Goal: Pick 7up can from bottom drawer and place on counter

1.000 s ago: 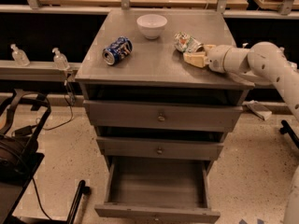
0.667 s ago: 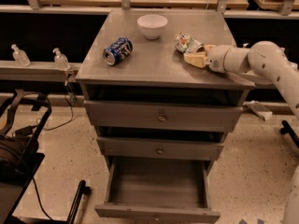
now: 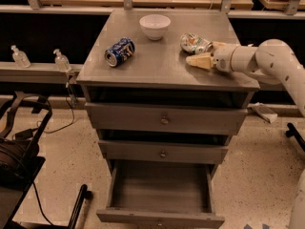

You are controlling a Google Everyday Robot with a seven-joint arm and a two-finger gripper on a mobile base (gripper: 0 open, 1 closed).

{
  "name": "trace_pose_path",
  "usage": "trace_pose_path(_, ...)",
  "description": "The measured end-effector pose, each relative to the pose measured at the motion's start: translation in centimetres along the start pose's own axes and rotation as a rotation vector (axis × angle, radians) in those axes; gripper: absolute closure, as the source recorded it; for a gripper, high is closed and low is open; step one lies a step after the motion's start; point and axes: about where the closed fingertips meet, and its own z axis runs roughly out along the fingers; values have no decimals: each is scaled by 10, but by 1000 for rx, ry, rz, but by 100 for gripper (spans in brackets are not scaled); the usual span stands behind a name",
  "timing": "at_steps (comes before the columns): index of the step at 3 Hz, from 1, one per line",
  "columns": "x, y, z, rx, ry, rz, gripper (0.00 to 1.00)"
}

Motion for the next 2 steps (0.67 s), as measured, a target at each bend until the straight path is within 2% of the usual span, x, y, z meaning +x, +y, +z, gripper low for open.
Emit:
trace_pose_path(1, 0, 0, 0, 0, 0, 0, 0)
trace_pose_path(2, -36, -11, -47, -8, -46, 36, 0)
